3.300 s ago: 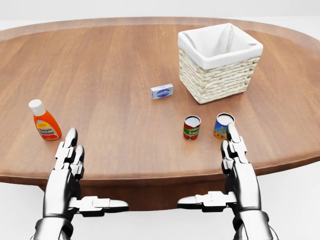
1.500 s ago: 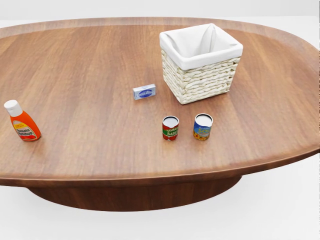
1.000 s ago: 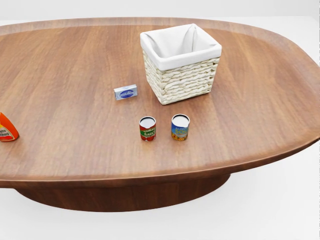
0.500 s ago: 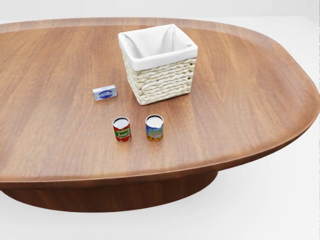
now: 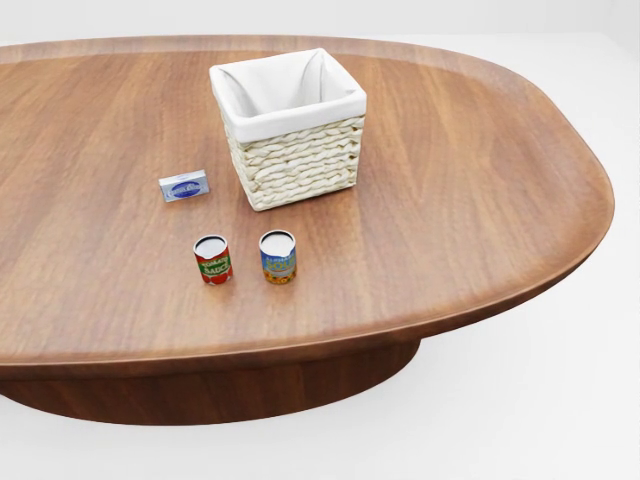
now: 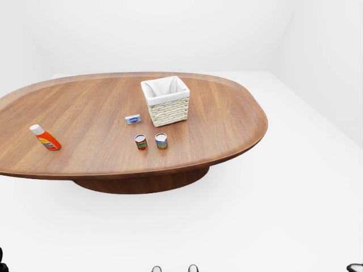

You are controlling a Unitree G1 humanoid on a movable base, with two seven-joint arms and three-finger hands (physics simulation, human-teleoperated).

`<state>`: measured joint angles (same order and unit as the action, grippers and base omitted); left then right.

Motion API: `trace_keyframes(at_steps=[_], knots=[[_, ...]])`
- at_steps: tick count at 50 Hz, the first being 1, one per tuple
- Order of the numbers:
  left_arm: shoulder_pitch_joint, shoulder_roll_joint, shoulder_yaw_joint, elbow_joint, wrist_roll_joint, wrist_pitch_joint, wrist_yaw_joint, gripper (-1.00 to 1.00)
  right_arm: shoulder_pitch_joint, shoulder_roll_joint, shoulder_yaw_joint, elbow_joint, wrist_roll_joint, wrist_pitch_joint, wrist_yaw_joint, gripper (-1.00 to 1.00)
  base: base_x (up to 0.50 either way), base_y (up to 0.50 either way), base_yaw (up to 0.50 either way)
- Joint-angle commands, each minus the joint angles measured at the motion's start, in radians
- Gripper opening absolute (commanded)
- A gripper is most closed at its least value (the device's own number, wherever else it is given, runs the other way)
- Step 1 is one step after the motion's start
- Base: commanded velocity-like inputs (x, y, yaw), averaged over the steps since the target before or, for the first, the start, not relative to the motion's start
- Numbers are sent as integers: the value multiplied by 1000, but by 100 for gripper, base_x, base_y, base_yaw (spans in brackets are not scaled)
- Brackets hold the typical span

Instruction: Pick up the tomato sauce, and put it in the basket.

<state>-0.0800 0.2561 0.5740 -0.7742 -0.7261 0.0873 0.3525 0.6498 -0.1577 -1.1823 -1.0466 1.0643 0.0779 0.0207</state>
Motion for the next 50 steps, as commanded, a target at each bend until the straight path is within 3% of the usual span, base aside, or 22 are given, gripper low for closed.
trace_keyframes(at_steps=[1, 36, 50], knots=[[3, -4, -2, 1, 5, 0, -4, 100, 7, -7, 37, 0, -42, -10, -9, 100, 0, 0, 0], [1, -5, -3, -5, 4, 0, 0, 100, 25, -15, 85, 0, -98, -38, -17, 100, 27, 2, 0], [0, -4, -7, -7, 4, 0, 1, 100, 18, -20, 83, 0, -95, -33, -22, 100, 27, 17, 0]])
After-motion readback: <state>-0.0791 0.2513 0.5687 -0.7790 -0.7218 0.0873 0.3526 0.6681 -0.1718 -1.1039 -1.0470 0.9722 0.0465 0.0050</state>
